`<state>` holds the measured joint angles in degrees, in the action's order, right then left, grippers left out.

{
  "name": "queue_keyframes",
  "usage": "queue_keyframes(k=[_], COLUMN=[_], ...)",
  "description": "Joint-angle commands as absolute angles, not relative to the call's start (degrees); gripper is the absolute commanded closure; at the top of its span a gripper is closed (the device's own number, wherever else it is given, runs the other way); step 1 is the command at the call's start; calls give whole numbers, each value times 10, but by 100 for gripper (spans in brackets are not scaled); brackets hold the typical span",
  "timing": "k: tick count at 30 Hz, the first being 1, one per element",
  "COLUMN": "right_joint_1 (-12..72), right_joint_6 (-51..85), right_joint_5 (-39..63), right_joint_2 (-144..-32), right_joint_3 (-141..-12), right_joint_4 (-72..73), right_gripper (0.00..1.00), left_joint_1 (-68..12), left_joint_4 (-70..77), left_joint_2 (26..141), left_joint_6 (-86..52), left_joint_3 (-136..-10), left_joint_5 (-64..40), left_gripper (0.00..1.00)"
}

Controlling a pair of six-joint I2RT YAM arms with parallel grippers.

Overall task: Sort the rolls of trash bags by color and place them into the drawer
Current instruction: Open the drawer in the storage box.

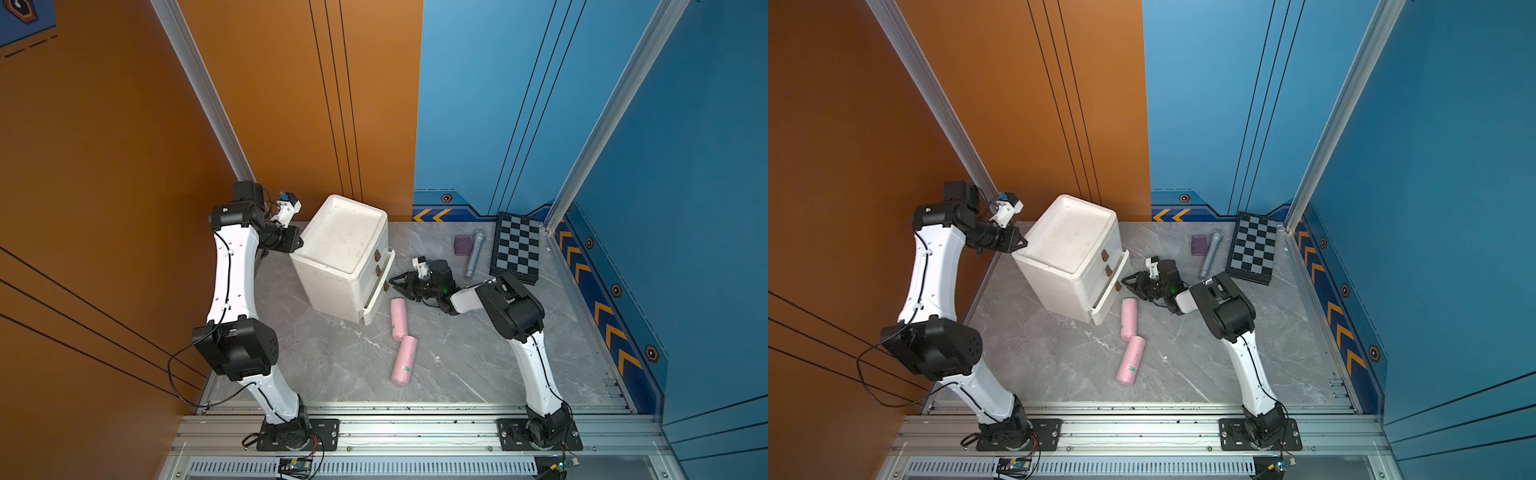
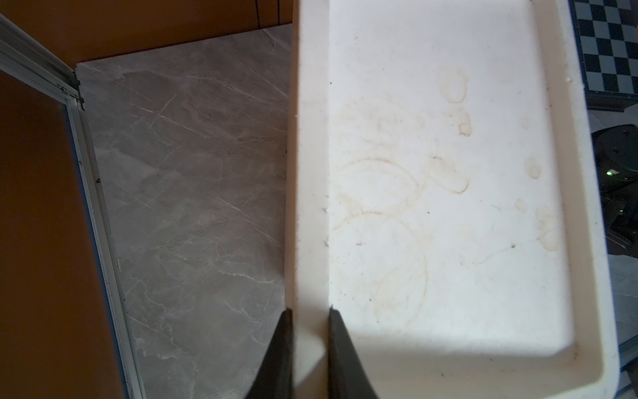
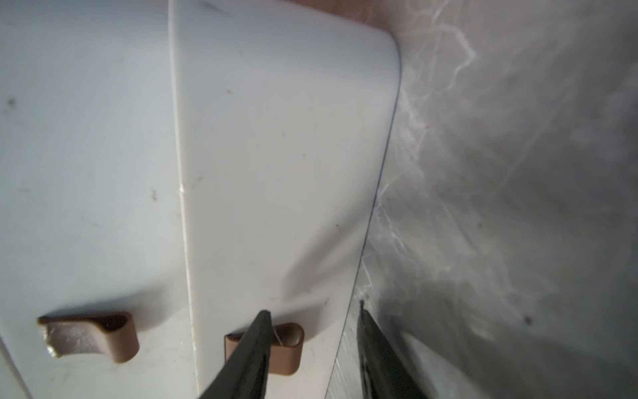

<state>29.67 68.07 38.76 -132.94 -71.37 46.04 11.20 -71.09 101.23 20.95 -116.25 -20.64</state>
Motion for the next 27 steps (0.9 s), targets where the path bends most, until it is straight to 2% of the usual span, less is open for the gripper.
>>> queue_keyframes(k=[1, 8, 27], right_joint_1=[303, 316, 343], right_joint_6=[724, 729, 823], right_joint_5=[378, 370, 337], right_joint_2=[-1344, -1339, -1329], right_joint_3=[-707, -704, -653], right_joint_4=[523, 529, 662], right_gripper=[57, 58, 60], left_joint_1=[102, 100, 96], left_joint_4=[-778, -777, -769], left_joint_2=[1005, 998, 985], left_joint_6=[202, 201, 202], left_joint_3=[-1141, -1135, -1115], left_joint_5=[-267, -269, -261], left_gripper=[100, 100, 100])
